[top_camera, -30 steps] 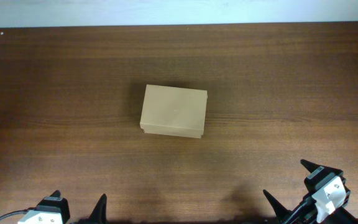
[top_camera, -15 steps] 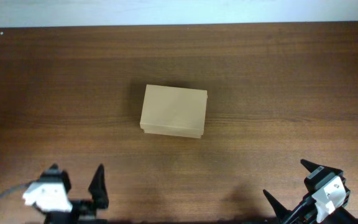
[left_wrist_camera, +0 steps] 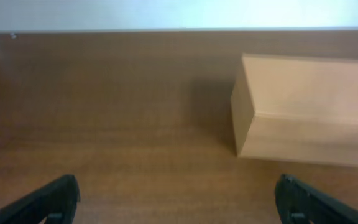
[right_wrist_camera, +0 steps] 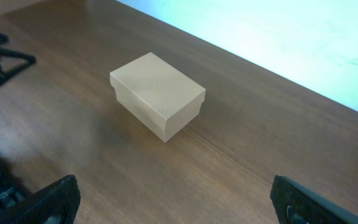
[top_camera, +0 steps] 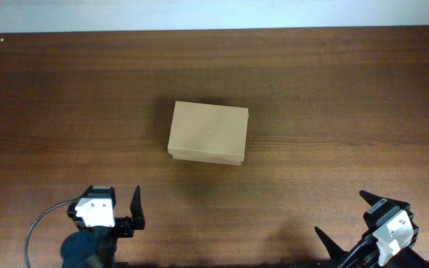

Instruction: Pack container

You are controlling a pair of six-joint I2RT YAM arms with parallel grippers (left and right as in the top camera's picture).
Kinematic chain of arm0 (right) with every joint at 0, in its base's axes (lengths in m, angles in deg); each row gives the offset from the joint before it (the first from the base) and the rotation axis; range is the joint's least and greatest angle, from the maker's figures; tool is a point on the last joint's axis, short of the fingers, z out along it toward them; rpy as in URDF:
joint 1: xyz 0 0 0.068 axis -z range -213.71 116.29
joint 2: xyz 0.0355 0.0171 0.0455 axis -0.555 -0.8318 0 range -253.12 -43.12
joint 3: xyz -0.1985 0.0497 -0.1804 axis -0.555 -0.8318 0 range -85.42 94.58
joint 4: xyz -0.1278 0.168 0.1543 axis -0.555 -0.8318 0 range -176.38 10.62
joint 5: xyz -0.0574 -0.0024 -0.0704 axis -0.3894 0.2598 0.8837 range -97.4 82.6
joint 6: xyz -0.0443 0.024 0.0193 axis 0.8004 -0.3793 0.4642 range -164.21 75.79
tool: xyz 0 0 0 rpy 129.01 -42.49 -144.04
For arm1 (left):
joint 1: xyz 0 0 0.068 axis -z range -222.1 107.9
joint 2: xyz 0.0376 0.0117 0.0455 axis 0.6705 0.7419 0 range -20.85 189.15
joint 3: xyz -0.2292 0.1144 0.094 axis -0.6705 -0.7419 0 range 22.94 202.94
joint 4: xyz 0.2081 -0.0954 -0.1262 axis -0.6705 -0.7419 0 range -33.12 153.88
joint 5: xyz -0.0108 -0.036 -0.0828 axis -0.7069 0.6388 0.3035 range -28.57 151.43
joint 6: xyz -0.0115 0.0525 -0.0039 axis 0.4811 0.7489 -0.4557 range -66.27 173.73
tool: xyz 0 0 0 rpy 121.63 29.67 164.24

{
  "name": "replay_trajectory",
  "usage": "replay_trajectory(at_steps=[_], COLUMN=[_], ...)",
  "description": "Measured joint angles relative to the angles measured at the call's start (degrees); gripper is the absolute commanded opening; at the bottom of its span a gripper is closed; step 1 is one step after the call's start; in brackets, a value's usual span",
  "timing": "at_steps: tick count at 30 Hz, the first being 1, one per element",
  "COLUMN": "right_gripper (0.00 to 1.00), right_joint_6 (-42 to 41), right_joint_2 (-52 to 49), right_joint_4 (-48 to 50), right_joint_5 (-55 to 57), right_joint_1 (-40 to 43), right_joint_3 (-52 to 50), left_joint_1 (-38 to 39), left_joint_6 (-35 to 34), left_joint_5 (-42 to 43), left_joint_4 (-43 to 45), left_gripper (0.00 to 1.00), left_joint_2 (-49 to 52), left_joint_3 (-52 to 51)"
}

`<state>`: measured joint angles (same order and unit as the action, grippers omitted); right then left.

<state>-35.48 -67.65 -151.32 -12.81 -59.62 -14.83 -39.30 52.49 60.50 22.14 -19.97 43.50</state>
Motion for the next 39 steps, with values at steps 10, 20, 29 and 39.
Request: replay_trajectory(at_steps=[10, 20, 29, 39], right_gripper=[0.99, 0.99, 0.99, 0.99], right_joint_6=[0.0, 0.1, 0.0, 0.0], right_joint_2=[0.0, 0.0, 0.1, 15.4], right_joint_4=[0.0, 0.0, -0.3, 10.2], right_joint_5=[0.0, 0.0, 0.0, 0.8], right_joint_1=[0.0, 0.0, 1.2, 13.8], right_joint_3=[0.0, 0.0, -0.1, -25.2], left_joint_1=[-0.1, -0.1, -0.1, -0.1], left_joint_6=[1.9, 2.4, 2.4, 2.6], left_joint_5=[-0.1, -0.2, -0.2, -0.2], left_joint_4=[2.0, 2.1, 2.1, 2.2], left_gripper=[1.00, 1.00, 1.00, 1.00], left_joint_2=[0.0, 0.0, 0.0, 0.0], left_joint_3=[-10.0, -10.0, -10.0, -10.0])
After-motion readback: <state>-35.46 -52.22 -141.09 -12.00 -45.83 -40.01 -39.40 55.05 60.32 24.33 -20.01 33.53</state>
